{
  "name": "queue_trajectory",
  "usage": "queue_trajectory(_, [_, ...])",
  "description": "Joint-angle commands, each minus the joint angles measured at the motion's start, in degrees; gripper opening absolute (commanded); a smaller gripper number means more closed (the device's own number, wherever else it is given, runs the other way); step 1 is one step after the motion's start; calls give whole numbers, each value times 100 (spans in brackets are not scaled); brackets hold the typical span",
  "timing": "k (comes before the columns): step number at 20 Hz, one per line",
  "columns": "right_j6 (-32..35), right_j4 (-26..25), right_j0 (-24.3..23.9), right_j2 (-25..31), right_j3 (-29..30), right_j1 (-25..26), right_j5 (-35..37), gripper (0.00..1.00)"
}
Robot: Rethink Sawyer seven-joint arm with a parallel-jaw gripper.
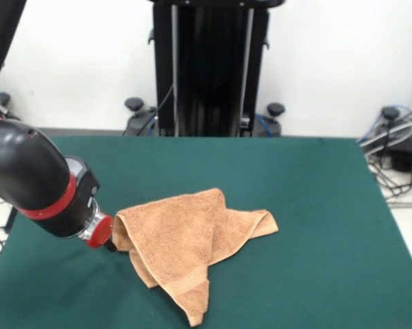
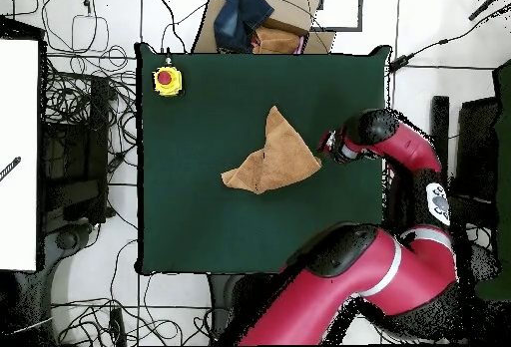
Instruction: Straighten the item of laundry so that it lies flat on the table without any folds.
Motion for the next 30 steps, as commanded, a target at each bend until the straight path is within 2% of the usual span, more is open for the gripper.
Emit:
queue_trajectory(1, [-638, -354, 31, 173, 603, 133, 5, 100])
queue_trajectory(4, [-611, -258, -21, 212, 933, 46, 137, 100])
queue_trajectory(10, [-753, -226, -60, 244, 995, 142, 632, 100])
queue_trajectory(22, [-1054, -236, -88, 408, 449, 567, 1177, 100])
queue_trajectory(30, [-1065, -272, -95, 453, 211, 713, 889, 100])
